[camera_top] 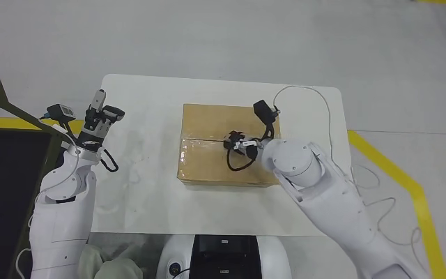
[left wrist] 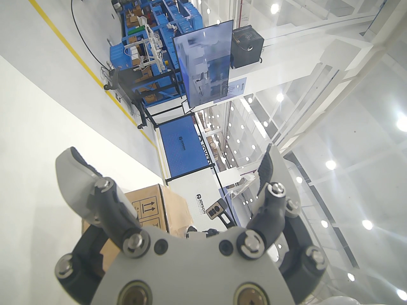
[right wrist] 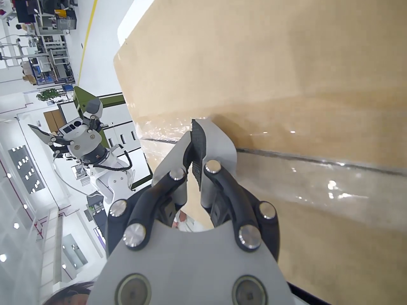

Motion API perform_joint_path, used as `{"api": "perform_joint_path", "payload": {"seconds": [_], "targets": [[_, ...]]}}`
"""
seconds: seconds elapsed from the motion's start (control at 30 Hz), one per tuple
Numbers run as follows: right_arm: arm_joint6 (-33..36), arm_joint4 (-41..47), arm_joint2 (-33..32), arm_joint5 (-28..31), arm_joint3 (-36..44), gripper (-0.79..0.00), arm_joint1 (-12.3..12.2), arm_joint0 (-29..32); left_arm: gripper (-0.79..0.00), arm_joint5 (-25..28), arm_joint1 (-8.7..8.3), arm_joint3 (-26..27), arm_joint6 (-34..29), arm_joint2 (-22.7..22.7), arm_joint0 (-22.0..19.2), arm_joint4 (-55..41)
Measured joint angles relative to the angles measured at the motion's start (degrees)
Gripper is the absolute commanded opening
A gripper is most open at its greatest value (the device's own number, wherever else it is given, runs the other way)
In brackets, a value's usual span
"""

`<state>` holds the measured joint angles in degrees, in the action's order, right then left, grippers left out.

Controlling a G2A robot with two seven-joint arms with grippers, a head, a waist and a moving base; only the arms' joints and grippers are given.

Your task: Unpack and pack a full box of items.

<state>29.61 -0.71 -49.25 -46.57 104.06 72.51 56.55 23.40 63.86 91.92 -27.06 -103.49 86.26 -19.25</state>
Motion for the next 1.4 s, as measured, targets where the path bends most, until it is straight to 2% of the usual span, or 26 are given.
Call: {"api": "perform_joint_path", "payload": {"seconds": [0.4,0.63,0.83,1.07,1.4], "targets": [[1.0,2.7,7.6,4.5,-7.8,-0.785,3.4,-8.3,0.0,0.0,0.0,0.0,0.0,0.0,0.0,0.0],[0.6,2.8,9.6,3.6,-9.0,-0.785,4.6,-10.0,0.0,0.0,0.0,0.0,0.0,0.0,0.0,0.0],[-0.3,1.6,7.1,1.2,-7.6,-0.785,3.9,-7.1,0.0,0.0,0.0,0.0,0.0,0.0,0.0,0.0],[-1.0,-1.5,2.0,-1.8,-2.2,-0.785,1.9,-1.3,0.0,0.0,0.0,0.0,0.0,0.0,0.0,0.0],[-2.1,-4.7,-5.1,-3.2,4.0,-0.785,-0.4,6.9,0.0,0.0,0.0,0.0,0.0,0.0,0.0,0.0]]}}
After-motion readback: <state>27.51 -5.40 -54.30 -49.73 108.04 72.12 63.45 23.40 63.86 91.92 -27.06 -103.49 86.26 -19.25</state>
